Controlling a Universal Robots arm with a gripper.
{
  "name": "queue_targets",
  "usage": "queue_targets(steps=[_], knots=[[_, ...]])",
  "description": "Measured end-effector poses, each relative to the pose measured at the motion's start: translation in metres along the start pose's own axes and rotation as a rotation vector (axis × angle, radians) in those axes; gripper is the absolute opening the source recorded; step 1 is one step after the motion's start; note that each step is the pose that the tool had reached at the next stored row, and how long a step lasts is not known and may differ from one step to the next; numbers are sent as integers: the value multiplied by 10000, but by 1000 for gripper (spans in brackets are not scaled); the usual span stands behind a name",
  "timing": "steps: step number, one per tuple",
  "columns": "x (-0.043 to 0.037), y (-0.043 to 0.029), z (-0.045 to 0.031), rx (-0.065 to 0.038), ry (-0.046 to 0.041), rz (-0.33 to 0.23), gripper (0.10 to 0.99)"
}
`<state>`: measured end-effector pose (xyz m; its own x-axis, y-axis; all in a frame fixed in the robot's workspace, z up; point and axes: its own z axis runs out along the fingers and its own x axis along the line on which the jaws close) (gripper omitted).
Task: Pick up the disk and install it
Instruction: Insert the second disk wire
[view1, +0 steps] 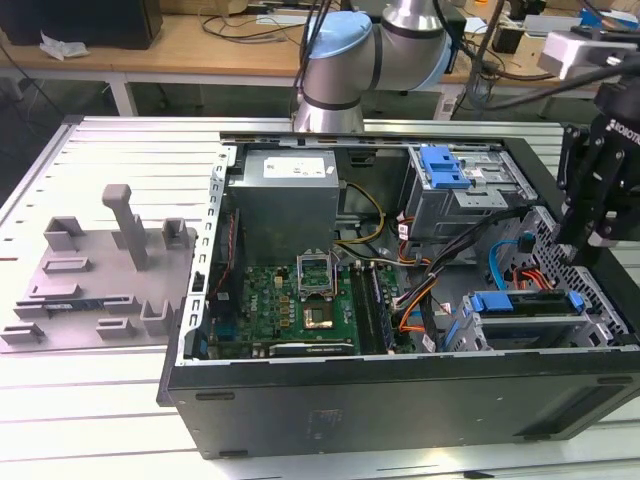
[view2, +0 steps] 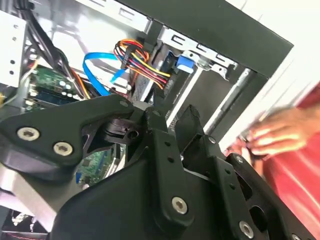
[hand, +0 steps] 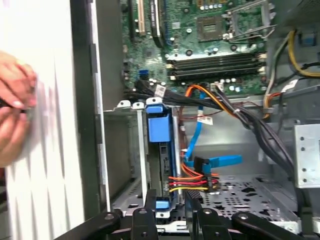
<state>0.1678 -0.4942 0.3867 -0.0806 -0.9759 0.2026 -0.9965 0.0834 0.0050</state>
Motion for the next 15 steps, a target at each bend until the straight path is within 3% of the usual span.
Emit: queue_targets(steps=[2,3,5,6,7,10,11,15], knots=[[-138,12,-29,25,530,7,365],[-198,17,-39,39,696,11,365],[-303,28,-50,57,936,17,365],[-348,36,-52,64,1015,20,365],[-449,66,-55,77,1168,23,365],[-504,259,-31,99,1452,28,365],[-508,271,-12,106,1545,33,365],[-520,271,35,75,1625,160,365]])
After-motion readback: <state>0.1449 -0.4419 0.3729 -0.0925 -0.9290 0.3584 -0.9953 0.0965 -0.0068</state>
